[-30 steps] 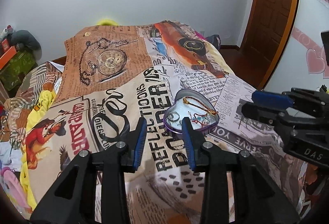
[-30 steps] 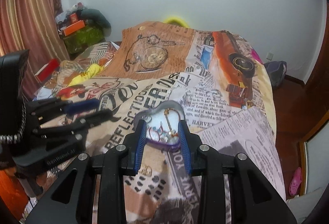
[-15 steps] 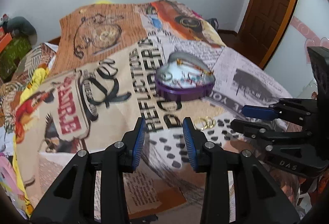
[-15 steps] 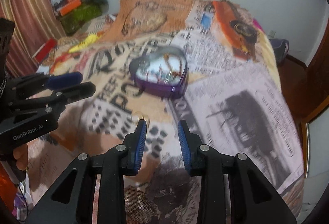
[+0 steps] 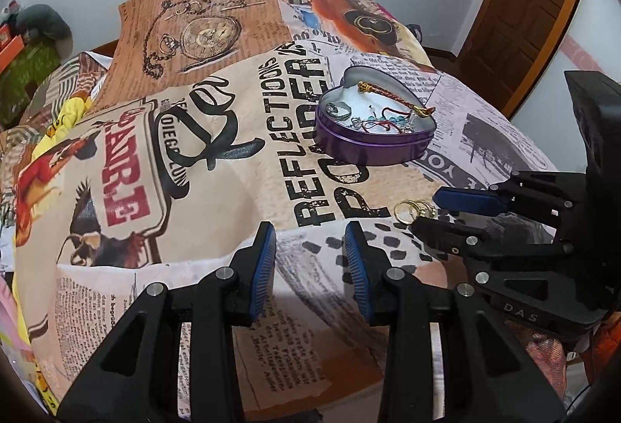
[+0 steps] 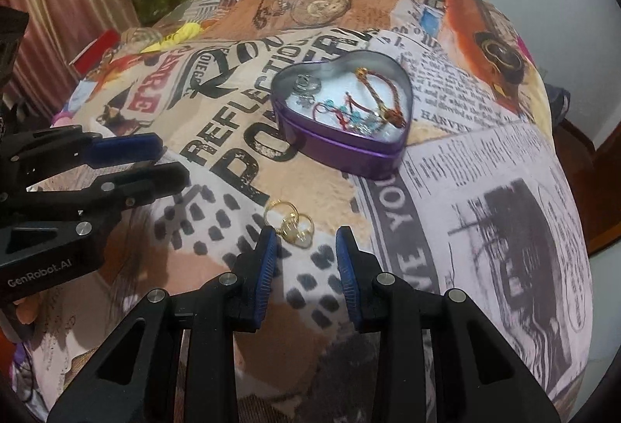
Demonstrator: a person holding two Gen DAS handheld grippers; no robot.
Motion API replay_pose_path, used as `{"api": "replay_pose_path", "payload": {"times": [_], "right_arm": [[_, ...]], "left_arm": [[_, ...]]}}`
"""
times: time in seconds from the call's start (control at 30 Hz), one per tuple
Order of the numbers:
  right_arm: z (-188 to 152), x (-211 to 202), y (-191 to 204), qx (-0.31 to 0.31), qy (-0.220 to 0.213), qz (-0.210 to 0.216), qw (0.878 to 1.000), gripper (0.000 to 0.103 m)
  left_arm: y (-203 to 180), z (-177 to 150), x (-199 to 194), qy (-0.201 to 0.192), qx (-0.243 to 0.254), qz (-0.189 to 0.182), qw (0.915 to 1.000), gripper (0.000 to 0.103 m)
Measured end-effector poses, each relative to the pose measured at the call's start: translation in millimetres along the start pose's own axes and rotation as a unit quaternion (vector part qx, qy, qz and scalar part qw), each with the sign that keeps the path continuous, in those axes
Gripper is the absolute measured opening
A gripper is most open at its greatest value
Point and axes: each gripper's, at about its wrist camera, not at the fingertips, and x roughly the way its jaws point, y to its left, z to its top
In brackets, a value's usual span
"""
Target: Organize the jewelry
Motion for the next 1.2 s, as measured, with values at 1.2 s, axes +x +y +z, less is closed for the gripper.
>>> {"api": "replay_pose_path", "payload": {"times": [1.2], "right_arm": [[-32,-23,-37,0.055,-0.026,0.019,0.998,0.009]], "left_arm": [[-81,13,27,0.034,0.08,-0.053,0.9948,0.036]]}}
